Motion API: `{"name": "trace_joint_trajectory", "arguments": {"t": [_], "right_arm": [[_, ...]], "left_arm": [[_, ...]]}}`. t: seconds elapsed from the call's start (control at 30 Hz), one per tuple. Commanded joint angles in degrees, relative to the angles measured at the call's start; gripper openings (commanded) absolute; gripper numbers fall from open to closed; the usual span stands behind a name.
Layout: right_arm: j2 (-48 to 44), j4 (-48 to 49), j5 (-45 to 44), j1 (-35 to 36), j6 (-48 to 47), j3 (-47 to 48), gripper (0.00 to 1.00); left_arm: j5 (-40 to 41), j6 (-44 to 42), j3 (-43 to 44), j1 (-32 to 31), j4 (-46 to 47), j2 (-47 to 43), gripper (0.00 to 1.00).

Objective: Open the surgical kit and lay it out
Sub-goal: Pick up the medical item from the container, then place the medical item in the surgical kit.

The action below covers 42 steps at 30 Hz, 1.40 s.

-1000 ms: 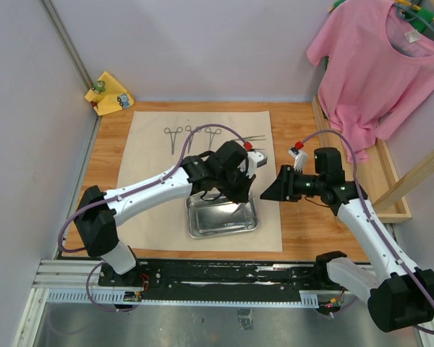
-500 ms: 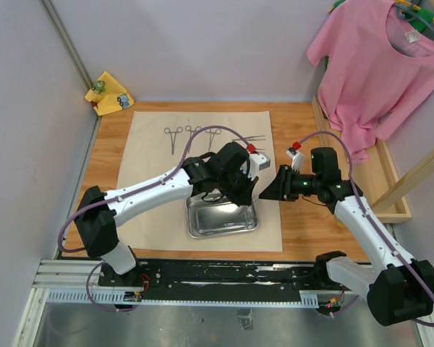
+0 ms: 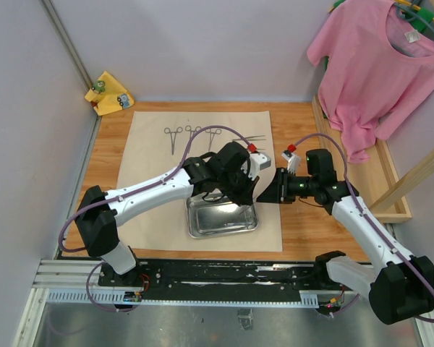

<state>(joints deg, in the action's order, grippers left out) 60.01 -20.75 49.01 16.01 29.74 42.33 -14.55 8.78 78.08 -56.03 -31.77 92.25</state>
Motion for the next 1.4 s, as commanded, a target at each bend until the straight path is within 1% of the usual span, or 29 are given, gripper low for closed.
{"name": "trace_joint_trajectory", "arguments": {"t": [0.0, 0.17, 0.3, 0.33, 0.73, 0.77, 0.8, 0.83, 0.97, 1.1, 1.23, 1.3, 1.37], "right_arm": [[0.33, 1.10, -0.15, 1.57, 0.49, -0.54, 0.27], [0.55, 1.21, -0.44, 1.91, 0.56, -0.64, 0.20], [0.85, 1.30, -0.57, 2.08, 0.73, -0.62, 0.04], [1.05, 1.40, -0.61, 2.09, 0.70, -0.52, 0.01], [0.64, 1.49, -2.58, 2.10, 1.10, 0.04, 0.01], [0.69, 1.37, -2.79, 2.10, 0.98, 0.13, 0.04], [0.85, 0.91, -3.08, 2.12, 0.68, 0.36, 0.15], [1.04, 0.44, -3.13, 2.10, 0.44, 0.58, 0.22], [1.21, 0.15, -3.50, 2.12, 0.33, 0.93, 0.24], [1.57, -0.06, -3.50, 2.12, 0.32, 1.19, 0.20], [2.29, 0.02, -3.65, 2.10, 0.28, 0.75, 0.06], [2.50, 0.03, -3.83, 2.10, 0.27, 0.57, 0.02], [2.22, -0.03, -4.27, 2.10, 0.36, 0.46, 0.01]], "left_arm": [[-1.53, -0.95, 0.28, -0.57, 1.36, 0.35, 0.00], [-1.86, -0.89, -0.10, -0.70, 1.73, 0.46, 0.00], [-1.89, -0.91, -0.12, -0.83, 1.80, 0.56, 0.01], [-1.94, -0.95, -0.19, -0.83, 1.95, 0.64, 0.01], [-1.22, -0.95, -0.72, -1.02, 2.80, 0.74, 0.00], [-1.31, -1.14, -0.48, -1.01, 2.84, 0.97, 0.01], [-1.47, -1.32, -0.17, -1.05, 2.77, 1.13, 0.01], [-1.64, -1.45, 0.08, -0.99, 2.65, 1.37, 0.00], [-2.01, -1.73, 0.53, -1.01, 2.63, 2.08, 0.00], [-2.00, -1.57, 0.31, -1.00, 2.82, 2.32, 0.00], [-1.96, -1.46, 0.01, -1.03, 3.24, 1.97, 0.01], [-2.18, -1.46, 0.11, -1.01, 3.36, 1.87, 0.01], [-2.30, -1.48, 0.19, -1.01, 3.64, 1.89, 0.00]]}}
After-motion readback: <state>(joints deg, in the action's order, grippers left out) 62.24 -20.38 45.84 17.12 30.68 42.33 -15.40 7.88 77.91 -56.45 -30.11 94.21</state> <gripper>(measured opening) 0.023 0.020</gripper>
